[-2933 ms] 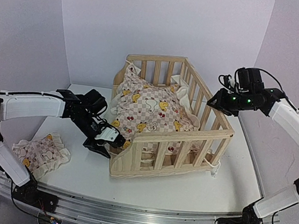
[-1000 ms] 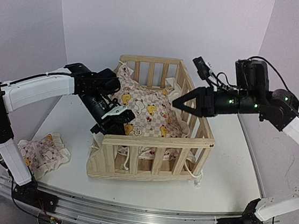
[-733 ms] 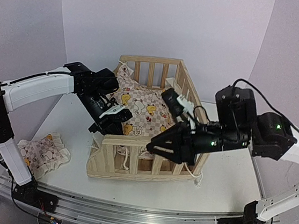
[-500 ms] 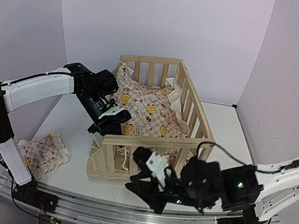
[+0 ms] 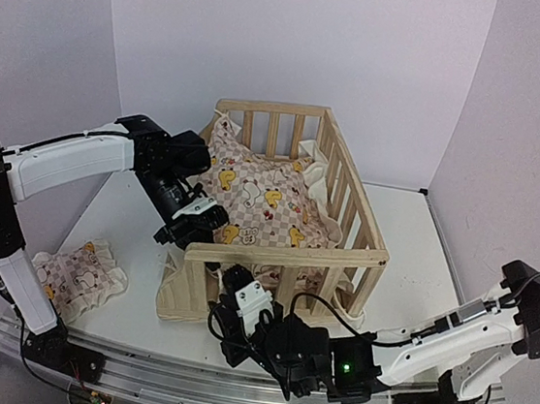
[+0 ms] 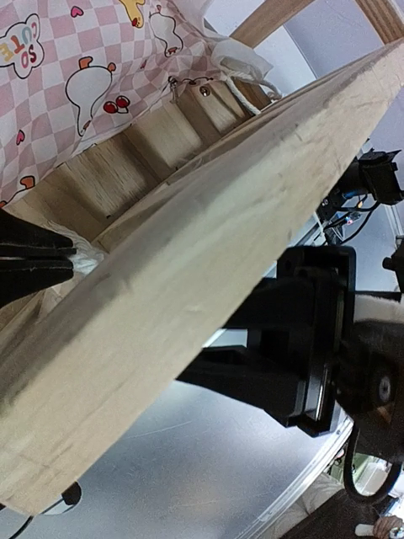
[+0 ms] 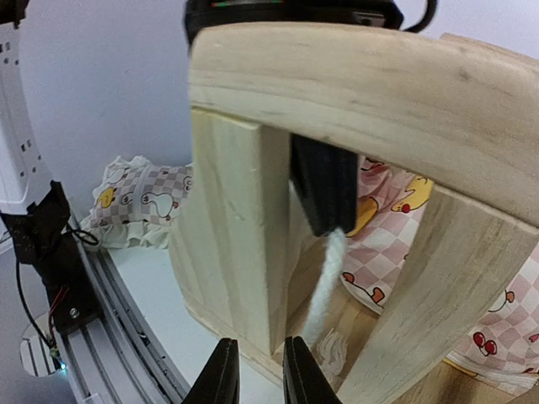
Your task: Set up the pet bed
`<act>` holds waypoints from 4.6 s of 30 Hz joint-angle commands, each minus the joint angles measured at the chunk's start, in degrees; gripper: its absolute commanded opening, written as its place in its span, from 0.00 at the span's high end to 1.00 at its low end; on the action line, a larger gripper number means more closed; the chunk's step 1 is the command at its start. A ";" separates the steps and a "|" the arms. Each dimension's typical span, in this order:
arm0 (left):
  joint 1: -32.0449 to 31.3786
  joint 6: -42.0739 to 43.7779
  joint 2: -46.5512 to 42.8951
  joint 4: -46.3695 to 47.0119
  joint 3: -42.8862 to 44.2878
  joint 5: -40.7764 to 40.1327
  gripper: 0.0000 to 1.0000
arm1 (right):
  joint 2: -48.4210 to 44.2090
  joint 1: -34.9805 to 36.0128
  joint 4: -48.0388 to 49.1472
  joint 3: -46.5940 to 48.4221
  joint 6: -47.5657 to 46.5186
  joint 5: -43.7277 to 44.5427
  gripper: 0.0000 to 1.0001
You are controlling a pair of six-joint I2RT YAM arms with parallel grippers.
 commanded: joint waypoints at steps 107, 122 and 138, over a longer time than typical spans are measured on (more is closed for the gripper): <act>14.64 -30.25 -23.98 16.85 -2.08 12.56 1.00 | -3.67 -15.98 -39.99 36.72 13.89 -52.55 1.00; 5.76 -50.74 -16.55 35.42 13.52 5.34 1.00 | -5.66 -25.55 -27.39 28.70 31.73 -37.44 1.00; -14.17 -36.94 -18.01 31.07 0.44 -6.44 1.00 | -5.59 -27.25 -26.64 22.43 44.35 -15.44 1.00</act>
